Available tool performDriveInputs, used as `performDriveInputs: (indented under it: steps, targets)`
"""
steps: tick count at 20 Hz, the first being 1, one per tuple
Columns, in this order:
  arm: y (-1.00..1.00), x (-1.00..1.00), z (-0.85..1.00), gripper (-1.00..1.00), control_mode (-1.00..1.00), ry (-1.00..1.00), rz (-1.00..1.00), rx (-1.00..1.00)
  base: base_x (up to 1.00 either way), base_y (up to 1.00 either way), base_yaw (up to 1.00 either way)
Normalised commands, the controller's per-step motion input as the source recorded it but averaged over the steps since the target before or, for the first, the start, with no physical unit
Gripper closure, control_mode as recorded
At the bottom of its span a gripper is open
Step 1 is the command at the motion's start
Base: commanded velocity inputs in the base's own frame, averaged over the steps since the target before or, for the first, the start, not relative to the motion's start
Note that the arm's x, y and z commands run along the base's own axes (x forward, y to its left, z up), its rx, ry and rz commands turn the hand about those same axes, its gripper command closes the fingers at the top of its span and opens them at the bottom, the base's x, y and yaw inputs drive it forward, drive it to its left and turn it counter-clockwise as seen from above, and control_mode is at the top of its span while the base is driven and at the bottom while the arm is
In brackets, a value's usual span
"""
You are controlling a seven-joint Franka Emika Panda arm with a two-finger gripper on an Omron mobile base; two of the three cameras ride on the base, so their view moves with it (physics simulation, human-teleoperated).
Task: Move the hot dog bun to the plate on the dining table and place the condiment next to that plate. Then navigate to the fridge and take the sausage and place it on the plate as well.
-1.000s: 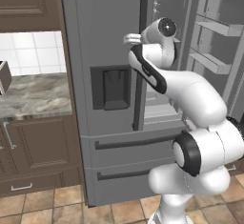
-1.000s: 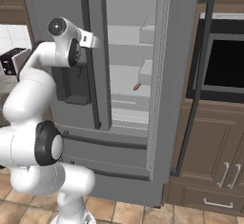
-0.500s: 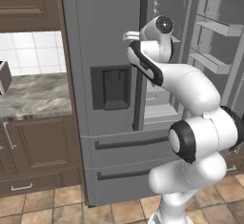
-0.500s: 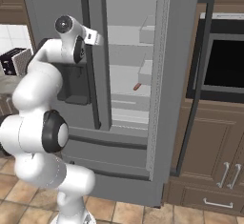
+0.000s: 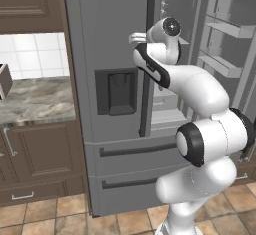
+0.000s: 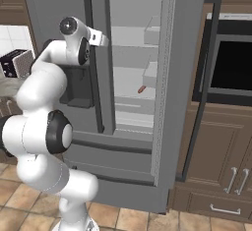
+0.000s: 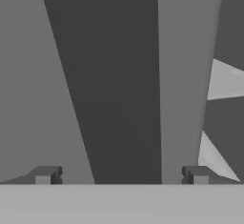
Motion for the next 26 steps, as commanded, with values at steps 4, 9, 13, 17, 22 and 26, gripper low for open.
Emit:
performDriveInputs:
  steps: [4, 9, 13, 17, 22, 26]
  targets:
    - [0.00, 0.47, -0.12, 1.00, -1.00, 0.00, 0.00, 0.00, 0.00, 0.00, 0.00]
    - [0.08, 0.37, -0.02, 1.00, -1.00, -0.05, 0.00, 0.00, 0.00, 0.00, 0.00]
    - [0.31, -0.14, 0.00, 1.00, -1.00, -0.11, 0.01, 0.00, 0.00, 0.00, 0.00]
    - [0.54, -0.78, 0.00, 1.00, -1.00, -0.11, 0.00, 0.00, 0.00, 0.00, 0.00]
    - [0.57, -1.00, 0.00, 1.00, -1.00, -0.02, 0.00, 0.00, 0.00, 0.00, 0.00]
    - [0.61, -1.00, 0.00, 1.00, -1.00, 0.01, 0.00, 0.00, 0.00, 0.00, 0.00]
